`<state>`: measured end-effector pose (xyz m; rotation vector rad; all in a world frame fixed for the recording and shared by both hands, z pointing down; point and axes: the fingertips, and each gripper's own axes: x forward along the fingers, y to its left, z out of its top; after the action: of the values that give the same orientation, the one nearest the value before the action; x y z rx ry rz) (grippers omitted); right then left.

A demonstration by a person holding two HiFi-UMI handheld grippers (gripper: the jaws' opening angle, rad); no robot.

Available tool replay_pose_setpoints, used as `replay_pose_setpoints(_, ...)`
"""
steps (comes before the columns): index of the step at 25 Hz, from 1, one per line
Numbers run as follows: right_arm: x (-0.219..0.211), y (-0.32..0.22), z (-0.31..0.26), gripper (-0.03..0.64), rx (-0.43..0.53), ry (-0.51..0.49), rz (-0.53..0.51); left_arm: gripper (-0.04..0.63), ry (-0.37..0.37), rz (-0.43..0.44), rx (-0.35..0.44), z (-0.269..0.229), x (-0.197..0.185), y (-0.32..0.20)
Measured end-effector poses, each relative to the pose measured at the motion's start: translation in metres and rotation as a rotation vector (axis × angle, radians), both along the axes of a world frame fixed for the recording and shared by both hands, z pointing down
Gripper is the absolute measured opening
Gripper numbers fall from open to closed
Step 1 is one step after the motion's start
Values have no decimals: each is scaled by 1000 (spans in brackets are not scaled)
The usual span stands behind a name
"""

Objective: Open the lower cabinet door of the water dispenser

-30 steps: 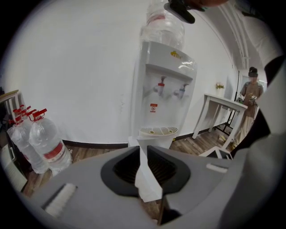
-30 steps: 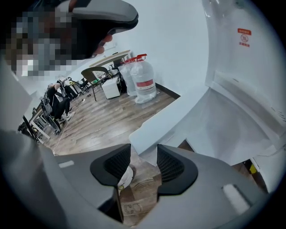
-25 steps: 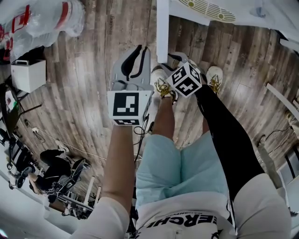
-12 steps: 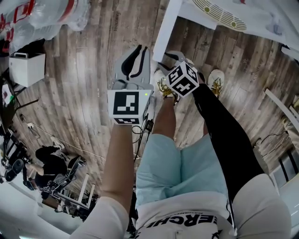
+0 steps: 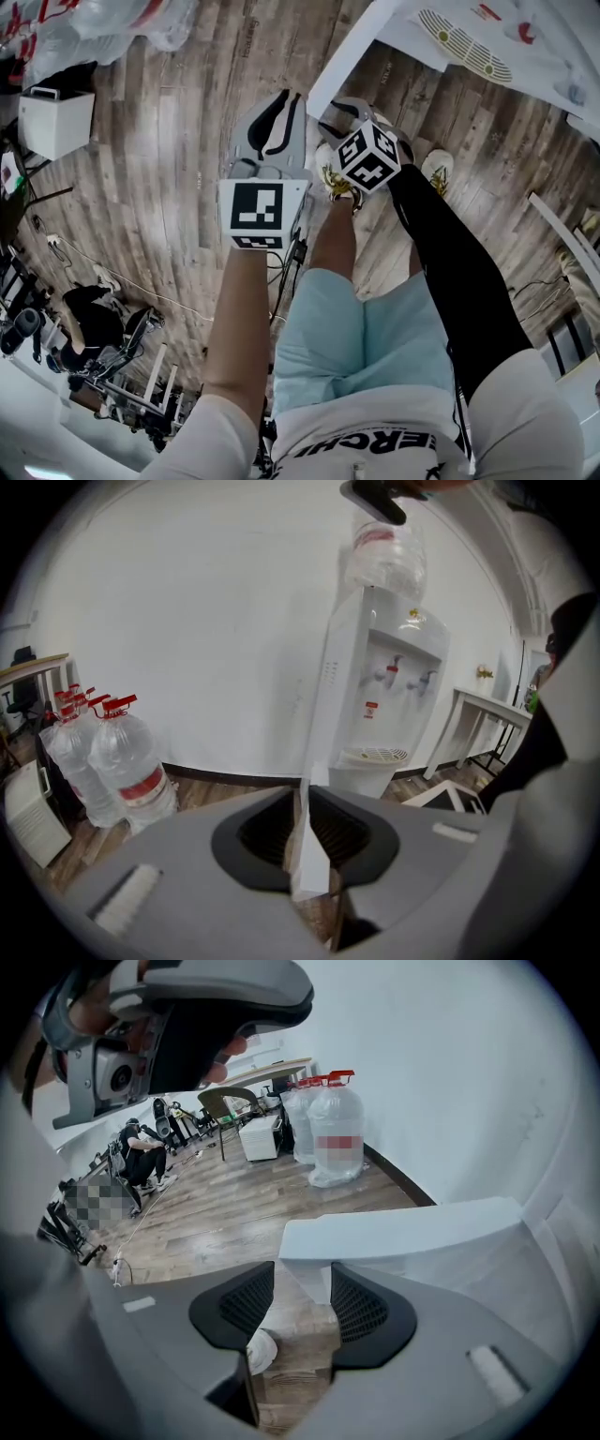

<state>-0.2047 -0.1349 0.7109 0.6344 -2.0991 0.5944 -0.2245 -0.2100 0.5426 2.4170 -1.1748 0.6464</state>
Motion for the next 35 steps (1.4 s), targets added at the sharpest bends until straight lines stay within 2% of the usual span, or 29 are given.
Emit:
replay_pose_setpoints(11,-22,-26,-1,170,58,19,-78,61,-1,-31,-4,7,-17,-11)
replay_pose_setpoints(25,-47,-67,-1,170,100,47,-150,61,-18,-139,-14,10,-59,-31)
replay_pose_setpoints(35,-38,-109,0,170,120,107,-158,61,-22,-213,-24,7,-80,-41)
